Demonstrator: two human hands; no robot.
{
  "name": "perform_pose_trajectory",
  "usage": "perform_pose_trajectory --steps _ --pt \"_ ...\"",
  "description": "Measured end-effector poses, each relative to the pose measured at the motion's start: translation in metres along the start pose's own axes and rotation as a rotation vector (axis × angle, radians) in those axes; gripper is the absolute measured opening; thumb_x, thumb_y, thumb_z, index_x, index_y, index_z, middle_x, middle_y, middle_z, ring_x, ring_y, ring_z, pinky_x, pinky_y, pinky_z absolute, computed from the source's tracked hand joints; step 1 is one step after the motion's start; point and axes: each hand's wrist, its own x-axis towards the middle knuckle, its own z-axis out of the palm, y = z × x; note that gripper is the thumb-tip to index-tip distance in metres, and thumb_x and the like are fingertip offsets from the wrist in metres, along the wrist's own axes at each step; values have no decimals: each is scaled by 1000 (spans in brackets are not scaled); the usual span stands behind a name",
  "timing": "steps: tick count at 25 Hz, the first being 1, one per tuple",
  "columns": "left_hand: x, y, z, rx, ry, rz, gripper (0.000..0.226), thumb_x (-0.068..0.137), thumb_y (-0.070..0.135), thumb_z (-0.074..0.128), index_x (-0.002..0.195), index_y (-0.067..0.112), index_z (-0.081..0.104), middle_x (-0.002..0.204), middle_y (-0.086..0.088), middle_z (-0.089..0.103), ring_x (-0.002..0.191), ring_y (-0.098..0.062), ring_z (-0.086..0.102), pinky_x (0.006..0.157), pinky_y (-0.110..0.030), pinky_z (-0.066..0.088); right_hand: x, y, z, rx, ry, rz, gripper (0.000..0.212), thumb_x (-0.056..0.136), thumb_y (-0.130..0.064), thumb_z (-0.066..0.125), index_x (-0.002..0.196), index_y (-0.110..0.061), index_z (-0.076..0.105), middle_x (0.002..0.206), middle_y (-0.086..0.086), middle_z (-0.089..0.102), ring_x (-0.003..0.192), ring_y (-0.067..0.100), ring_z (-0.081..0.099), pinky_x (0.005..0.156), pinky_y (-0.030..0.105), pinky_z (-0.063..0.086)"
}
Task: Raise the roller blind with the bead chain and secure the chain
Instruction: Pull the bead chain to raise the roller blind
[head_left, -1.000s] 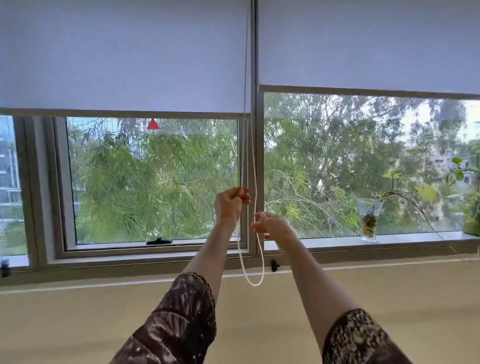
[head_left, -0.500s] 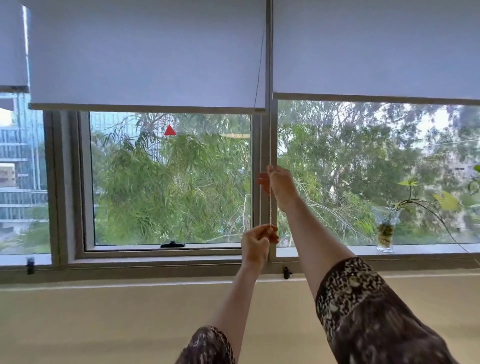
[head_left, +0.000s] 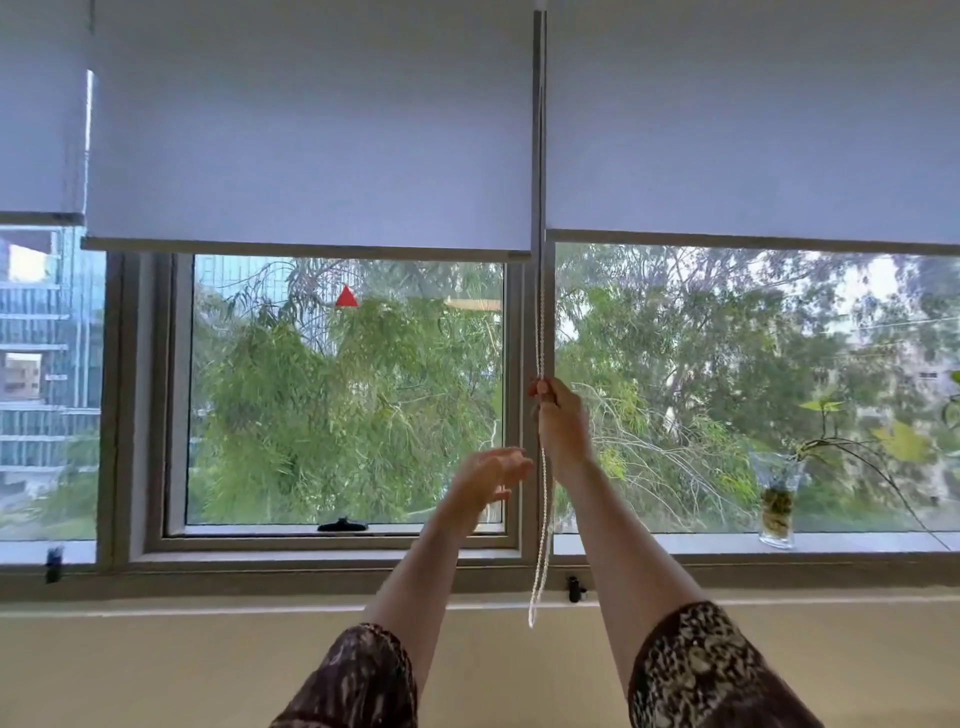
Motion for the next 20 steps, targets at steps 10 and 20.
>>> perform_pose_trajectory --steps 10,20 --pt "45 56 38 -37 243 131 20 93 21 57 80 17 71 103 -20 71 88 -24 54 72 -37 41 -81 97 -10 -181 -159 104 24 96 -10 43 80 -12 61 47 -10 43 37 2 32 42 20 23" --pt "58 47 55 -72 507 229 14 86 0 61 92 -2 73 70 -11 71 58 -18 64 60 -30 57 -103 114 -24 -184 -398 253 26 97 -13 42 78 -17 59 53 -1 50 46 15 43 45 28 35"
